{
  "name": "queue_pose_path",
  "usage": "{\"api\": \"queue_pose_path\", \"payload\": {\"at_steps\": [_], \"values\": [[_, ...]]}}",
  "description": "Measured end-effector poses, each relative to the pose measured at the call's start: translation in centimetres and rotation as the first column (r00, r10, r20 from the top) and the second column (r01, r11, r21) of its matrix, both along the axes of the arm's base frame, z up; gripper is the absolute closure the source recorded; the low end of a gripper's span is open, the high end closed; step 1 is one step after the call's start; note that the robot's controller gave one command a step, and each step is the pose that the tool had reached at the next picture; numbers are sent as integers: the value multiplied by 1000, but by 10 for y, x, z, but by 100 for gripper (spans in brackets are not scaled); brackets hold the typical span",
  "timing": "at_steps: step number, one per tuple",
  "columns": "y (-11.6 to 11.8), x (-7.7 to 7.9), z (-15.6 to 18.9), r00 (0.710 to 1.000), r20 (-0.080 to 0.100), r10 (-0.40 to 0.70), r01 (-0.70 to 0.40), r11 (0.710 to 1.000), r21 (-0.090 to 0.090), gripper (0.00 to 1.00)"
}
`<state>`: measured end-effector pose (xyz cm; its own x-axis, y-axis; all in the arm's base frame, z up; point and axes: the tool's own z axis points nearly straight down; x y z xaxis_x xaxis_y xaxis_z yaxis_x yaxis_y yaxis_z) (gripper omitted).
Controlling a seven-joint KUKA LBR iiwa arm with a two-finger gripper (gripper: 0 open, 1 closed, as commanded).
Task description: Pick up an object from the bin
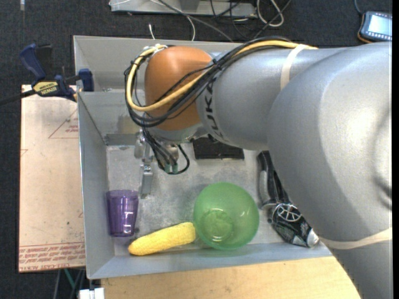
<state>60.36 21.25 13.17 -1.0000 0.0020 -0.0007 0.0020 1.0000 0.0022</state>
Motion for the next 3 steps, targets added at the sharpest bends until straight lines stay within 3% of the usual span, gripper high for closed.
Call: {"api": "queue_pose_path", "payload": {"at_steps": [1,2,3], "values": [[1,-3,14,1000,-11,17,-17,1000,-4,0],[11,-19,67,996,-3,90,-90,996,0,0],[19,-55,-23,969,1,245,-245,969,0,0]]}}
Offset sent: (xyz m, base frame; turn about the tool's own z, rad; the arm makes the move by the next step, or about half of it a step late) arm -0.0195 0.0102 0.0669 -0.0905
